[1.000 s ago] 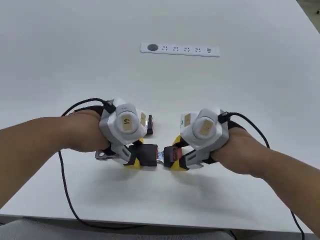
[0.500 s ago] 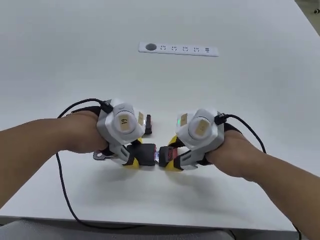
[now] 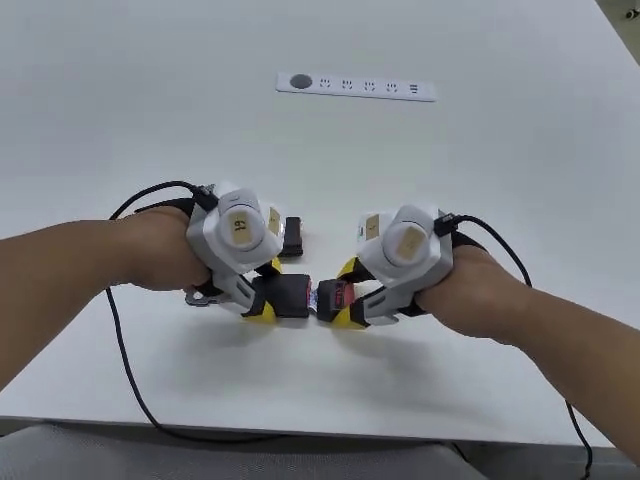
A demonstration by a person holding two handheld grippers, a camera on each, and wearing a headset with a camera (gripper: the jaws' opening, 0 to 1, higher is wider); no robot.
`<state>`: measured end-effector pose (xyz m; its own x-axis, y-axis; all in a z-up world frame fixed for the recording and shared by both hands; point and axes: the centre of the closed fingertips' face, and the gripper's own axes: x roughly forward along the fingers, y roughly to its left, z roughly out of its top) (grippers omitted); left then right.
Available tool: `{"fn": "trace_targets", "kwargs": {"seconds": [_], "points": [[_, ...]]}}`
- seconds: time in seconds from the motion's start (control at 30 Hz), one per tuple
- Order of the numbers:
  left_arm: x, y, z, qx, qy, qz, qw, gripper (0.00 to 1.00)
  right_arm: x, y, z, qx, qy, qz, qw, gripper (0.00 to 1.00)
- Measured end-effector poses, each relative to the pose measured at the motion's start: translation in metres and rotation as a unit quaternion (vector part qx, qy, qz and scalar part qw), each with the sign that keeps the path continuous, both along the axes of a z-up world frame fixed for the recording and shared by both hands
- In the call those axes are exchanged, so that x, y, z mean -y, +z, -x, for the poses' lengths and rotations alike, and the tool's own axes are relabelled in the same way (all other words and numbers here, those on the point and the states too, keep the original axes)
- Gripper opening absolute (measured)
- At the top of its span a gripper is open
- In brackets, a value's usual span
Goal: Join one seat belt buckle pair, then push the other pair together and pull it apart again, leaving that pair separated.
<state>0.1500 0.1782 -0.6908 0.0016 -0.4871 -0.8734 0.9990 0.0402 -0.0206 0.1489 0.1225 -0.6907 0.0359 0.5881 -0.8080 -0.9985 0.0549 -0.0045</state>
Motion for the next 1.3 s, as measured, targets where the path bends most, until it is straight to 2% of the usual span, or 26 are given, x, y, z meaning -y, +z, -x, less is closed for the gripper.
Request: {"fn": "trace_targets", "kwargs": {"seconds": [0.23,0.53,0.77,0.87,0.9,0.93,1.0,1.07,1.1,1.2,1.23,1.3], "points": [[-0.003,-0.003,-0.004,-0.004,0.005,0.005,1.0000,0.33,0.001,0.001,0.000,-0.005,-0.005,-0.005,1.0000,0.30],[0.000,-0.001,-0.001,-0.004,0.010,0.010,0.9999,0.33,0.002,0.000,0.000,-0.006,-0.004,-0.007,0.9999,0.30],[0.001,0.000,-0.001,0.000,0.014,-0.001,0.9999,0.34,0.003,0.000,-0.001,-0.007,-0.012,-0.004,0.9999,0.32],[-0.001,-0.001,-0.003,-0.005,0.036,0.004,0.9993,0.35,0.002,0.000,-0.001,-0.005,-0.009,-0.004,0.9999,0.33],[-0.001,-0.001,-0.003,-0.008,0.042,0.006,0.9991,0.35,0.003,-0.001,-0.001,-0.005,-0.008,-0.001,1.0000,0.33],[-0.002,-0.002,-0.004,-0.007,0.039,0.008,0.9992,0.35,0.008,-0.006,0.001,-0.004,0.003,0.021,0.9998,0.34],[-0.002,-0.002,-0.004,-0.007,0.041,0.009,0.9991,0.35,0.007,-0.005,-0.003,-0.010,-0.015,0.000,0.9998,0.34],[-0.002,-0.002,-0.004,-0.004,0.045,0.005,0.9990,0.36,0.006,-0.004,-0.002,-0.009,-0.015,-0.002,0.9998,0.36],[-0.004,-0.002,-0.006,-0.001,0.054,0.001,0.9986,0.38,0.004,-0.003,0.000,-0.009,0.003,-0.003,0.9999,0.38],[-0.005,0.006,-0.009,0.002,0.068,0.016,0.9975,0.41,0.006,-0.001,-0.004,-0.004,-0.012,-0.006,0.9999,0.38],[-0.004,0.013,-0.011,0.003,0.077,0.029,0.9966,0.40,0.008,0.007,-0.004,0.000,-0.026,-0.010,0.9996,0.39],[-0.004,0.023,-0.013,0.005,0.084,0.042,0.9956,0.41,0.009,0.014,-0.004,0.002,-0.029,-0.018,0.9994,0.39]]}}
